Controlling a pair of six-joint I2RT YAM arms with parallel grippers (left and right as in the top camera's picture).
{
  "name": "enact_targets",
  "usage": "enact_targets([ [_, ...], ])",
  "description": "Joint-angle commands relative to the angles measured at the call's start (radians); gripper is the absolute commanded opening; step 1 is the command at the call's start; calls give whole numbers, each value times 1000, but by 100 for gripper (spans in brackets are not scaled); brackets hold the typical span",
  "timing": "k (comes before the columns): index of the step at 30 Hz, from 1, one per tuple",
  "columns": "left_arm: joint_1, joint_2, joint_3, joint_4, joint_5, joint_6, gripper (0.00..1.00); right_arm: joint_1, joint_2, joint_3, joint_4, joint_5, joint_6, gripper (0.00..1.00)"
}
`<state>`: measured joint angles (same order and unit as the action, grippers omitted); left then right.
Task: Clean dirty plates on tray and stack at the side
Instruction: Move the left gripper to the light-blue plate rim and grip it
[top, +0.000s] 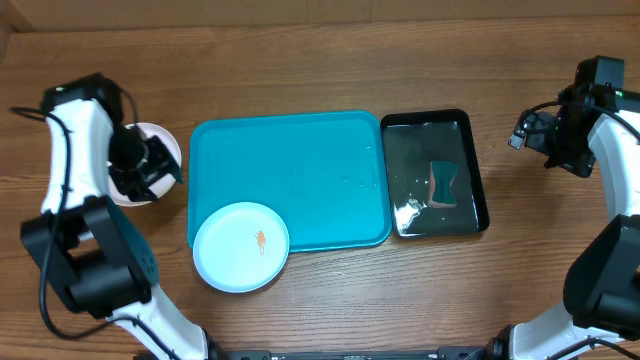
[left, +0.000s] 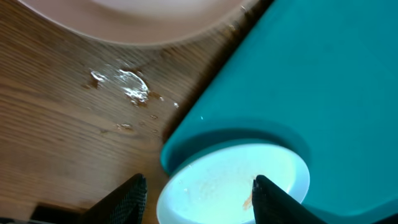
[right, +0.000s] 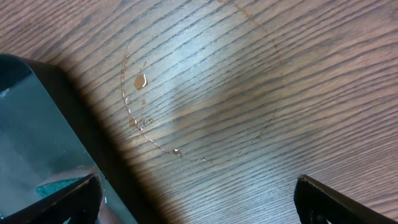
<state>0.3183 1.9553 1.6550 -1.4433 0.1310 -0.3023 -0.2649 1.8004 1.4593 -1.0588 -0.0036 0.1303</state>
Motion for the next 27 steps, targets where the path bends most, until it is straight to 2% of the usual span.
enact_targets([
  [1,-49,-169,-96,22,-11,22,57,1,-7,13,6,-5,0,100],
  [8,-71,-443,-373,101,-37,25,61,1,-7,13,6,-5,0,100],
  [12,-70,-538,-528,183,-40,-15,58,1,-7,13,6,-5,0,100],
  [21,-70,-527,-793,428,-61,-38,54,1,-7,13,6,-5,0,100],
  [27,-70,-508,-829,463,-61,-38,42,1,-7,13,6,-5,0,100],
])
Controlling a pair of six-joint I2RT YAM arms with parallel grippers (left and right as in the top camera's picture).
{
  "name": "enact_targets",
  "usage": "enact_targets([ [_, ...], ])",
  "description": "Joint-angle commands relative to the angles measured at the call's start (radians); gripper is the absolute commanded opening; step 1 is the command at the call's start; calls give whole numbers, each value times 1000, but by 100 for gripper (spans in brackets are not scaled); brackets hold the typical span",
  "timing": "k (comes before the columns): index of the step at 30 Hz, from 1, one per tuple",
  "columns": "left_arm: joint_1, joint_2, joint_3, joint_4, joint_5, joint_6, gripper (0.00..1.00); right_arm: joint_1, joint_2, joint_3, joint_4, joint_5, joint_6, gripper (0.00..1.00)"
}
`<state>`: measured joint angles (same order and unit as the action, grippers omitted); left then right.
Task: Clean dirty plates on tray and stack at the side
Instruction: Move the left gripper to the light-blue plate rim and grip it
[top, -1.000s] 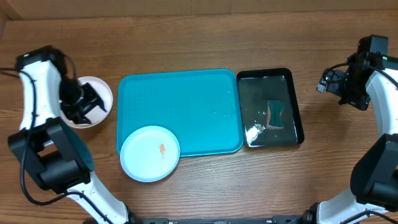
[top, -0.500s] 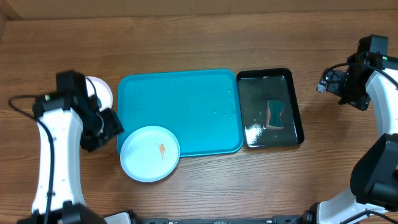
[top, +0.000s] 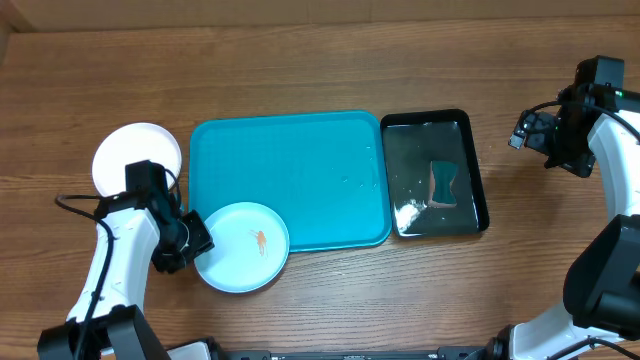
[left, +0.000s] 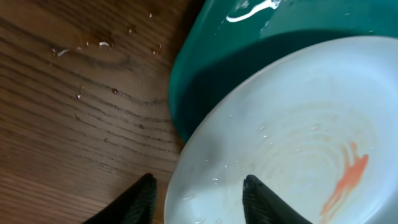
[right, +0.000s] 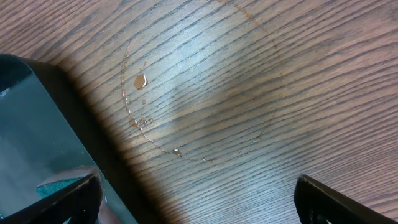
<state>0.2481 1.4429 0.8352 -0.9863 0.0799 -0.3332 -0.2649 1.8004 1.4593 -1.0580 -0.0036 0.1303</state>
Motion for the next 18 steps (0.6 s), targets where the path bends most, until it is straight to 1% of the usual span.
enact_targets([
  [1,0,5,-9,4,-10,-7,41,1,-7,13,5,-5,0,100],
  [4,0,5,-17,0,-10,-7,40,1,-7,13,5,-5,0,100],
  [8,0,5,-42,14,-13,-7,29,1,-7,13,5,-5,0,100],
  [11,0,5,-64,26,-13,-7,27,1,-7,13,5,-5,0,100],
  [13,0,5,-76,26,-12,-7,20,1,-7,13,5,-5,0,100],
  [16,0,5,-80,23,-1,-7,4,1,-7,13,5,-5,0,100],
  [18,0,5,-80,25,38,-7,4,1,-7,13,5,-5,0,100],
])
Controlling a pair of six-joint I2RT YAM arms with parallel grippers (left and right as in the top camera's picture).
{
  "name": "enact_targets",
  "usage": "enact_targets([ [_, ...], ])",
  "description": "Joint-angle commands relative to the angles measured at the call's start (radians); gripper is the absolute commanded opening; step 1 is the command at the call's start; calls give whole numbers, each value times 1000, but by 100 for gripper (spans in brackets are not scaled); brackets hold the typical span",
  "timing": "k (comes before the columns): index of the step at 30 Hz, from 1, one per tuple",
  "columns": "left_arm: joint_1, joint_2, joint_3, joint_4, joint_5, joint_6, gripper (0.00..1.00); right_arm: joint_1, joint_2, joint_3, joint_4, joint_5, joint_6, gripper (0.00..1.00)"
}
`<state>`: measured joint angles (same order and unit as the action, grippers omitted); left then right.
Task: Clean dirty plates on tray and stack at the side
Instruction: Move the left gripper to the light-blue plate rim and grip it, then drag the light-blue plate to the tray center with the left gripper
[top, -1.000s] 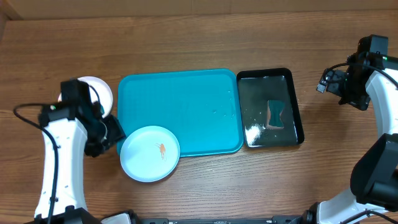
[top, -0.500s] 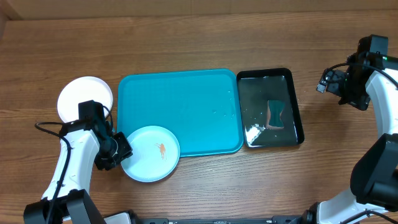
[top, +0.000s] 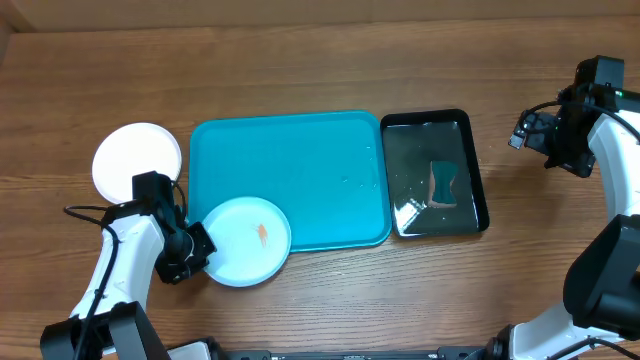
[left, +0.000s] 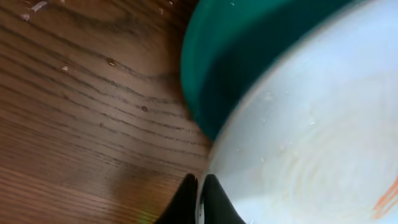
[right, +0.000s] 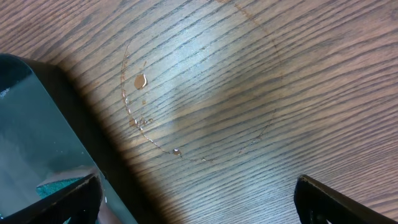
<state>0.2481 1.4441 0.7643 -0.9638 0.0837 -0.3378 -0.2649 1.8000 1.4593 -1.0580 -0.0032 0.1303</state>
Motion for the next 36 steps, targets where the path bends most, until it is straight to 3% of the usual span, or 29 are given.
enact_targets([
  [1,0,3,-9,8,70,-2,4,1,-6,13,5,-5,0,100],
  [7,0,3,-9,126,330,1,4,1,-6,13,5,-5,0,100],
  [10,-2,3,-9,200,389,0,4,1,-6,13,5,-5,0,100],
  [22,-166,7,-9,406,373,-130,4,1,-6,13,5,-5,0,100],
  [29,-305,7,-7,546,249,-194,4,1,-6,13,5,-5,0,100],
  [36,-352,7,-7,599,158,-194,4,1,-6,13,5,-5,0,100],
])
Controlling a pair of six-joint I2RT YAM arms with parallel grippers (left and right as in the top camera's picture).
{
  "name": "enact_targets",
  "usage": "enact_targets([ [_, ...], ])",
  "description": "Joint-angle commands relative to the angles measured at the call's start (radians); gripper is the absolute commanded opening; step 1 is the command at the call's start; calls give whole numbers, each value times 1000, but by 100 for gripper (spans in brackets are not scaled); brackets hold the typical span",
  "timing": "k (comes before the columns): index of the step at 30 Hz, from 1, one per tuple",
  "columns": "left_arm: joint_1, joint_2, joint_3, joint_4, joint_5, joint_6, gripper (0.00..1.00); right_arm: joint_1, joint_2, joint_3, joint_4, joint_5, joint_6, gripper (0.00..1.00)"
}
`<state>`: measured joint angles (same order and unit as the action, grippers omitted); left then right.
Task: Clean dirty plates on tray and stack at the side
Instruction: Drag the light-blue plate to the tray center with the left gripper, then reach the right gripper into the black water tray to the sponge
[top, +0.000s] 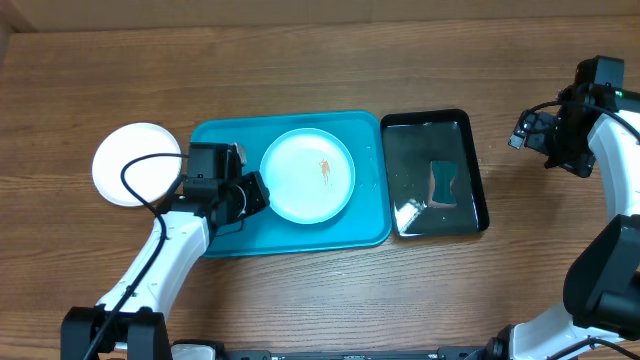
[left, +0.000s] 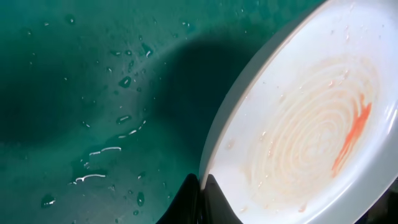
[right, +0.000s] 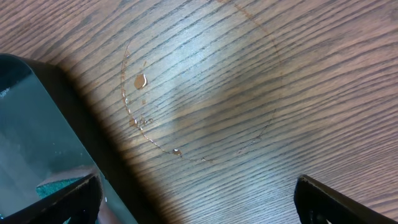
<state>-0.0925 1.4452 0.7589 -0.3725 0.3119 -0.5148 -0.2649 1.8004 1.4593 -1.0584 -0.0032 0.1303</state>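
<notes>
A white plate with an orange smear (top: 308, 175) is over the middle of the teal tray (top: 230, 140). My left gripper (top: 256, 192) is shut on the plate's left rim; in the left wrist view the rim (left: 214, 149) runs into the pinched fingers (left: 200, 196), with the wet tray floor (left: 74, 93) beneath. A clean white plate (top: 130, 160) lies on the table left of the tray. My right gripper (top: 560, 135) is open above the table, right of the black water basin (top: 478, 190); its fingertips (right: 323, 199) frame bare wood.
A sponge (top: 441, 185) sits in the black basin's water. A ring of water marks (right: 199, 93) lies on the wood under the right wrist. The table's wooden top (top: 320, 60) stretches behind the tray.
My left gripper, shut on the dirty plate's rim at the tray's front left corner, has carried it up and right. The plate is now over the tray's middle. The right arm stayed put.
First my left gripper was open at the clean plate left of the tray, the dirty plate lying at the tray's front left corner. Then it stood open around that plate's rim, then shut on it. Now the plate is held over the tray's middle.
</notes>
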Motion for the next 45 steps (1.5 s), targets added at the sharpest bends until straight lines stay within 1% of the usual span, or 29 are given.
enact_targets([
  [1,-13,6,-2,9,-88,-17,4,1,-7,13,5,-5,0,100],
  [6,-13,6,11,29,-110,-17,4,1,-7,13,5,-5,0,100],
  [11,-13,13,61,10,-109,-17,4,1,-7,13,5,-5,0,100],
  [15,-16,61,146,-70,-102,9,4,1,-7,13,5,-5,0,100],
  [19,-31,156,253,-160,-102,64,4,1,-7,13,5,-5,0,100],
  [22,-42,224,311,-207,-102,67,4,1,-7,13,5,-5,0,100],
  [32,-46,269,317,-200,-110,83,4,1,-7,13,5,-5,0,100],
  [36,-47,314,310,-203,-109,100,4,1,-7,13,5,-5,0,100],
  [41,-47,365,310,-179,-43,100,4,1,-7,13,19,-16,0,100],
  [45,-47,364,317,-181,-13,101,4,1,-7,13,76,-108,1,100],
])
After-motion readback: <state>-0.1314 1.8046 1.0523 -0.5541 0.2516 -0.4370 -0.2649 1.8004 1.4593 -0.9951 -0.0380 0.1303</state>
